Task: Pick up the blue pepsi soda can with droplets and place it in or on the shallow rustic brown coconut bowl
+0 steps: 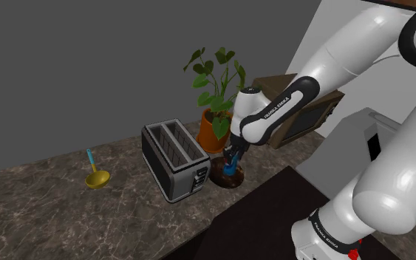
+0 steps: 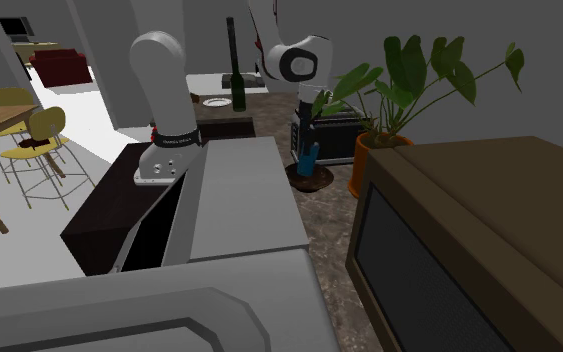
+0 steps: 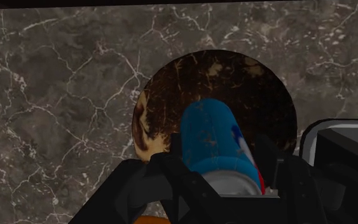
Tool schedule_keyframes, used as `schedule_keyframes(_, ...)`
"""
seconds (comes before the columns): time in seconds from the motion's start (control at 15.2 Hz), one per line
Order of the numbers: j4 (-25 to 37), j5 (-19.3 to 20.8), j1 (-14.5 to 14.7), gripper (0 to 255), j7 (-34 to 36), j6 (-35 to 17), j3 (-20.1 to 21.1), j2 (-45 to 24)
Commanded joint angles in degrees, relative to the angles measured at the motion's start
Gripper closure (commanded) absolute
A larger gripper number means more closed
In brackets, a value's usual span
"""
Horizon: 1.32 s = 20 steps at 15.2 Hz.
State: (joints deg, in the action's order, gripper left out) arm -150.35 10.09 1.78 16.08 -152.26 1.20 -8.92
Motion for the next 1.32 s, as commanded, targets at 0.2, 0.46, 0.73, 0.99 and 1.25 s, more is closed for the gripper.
schedule_keyframes(0.2,0.35,0.81,0.17,255,0.78,-2.24,-0.30,-2.58)
schedule_keyframes(0.46,0.35,0.82,0.18,255,0.78,-2.24,-0.30,-2.58)
schedule_keyframes(0.73,0.35,0.81,0.17,0,0.78,-2.24,-0.30,-2.58)
schedule_keyframes(0.99,0.34,0.01,0.08,0,0.21,-0.10,0.11,-0.41)
schedule_keyframes(1.25,0.80,-1.99,0.12,0,-1.18,6.01,0.90,5.27)
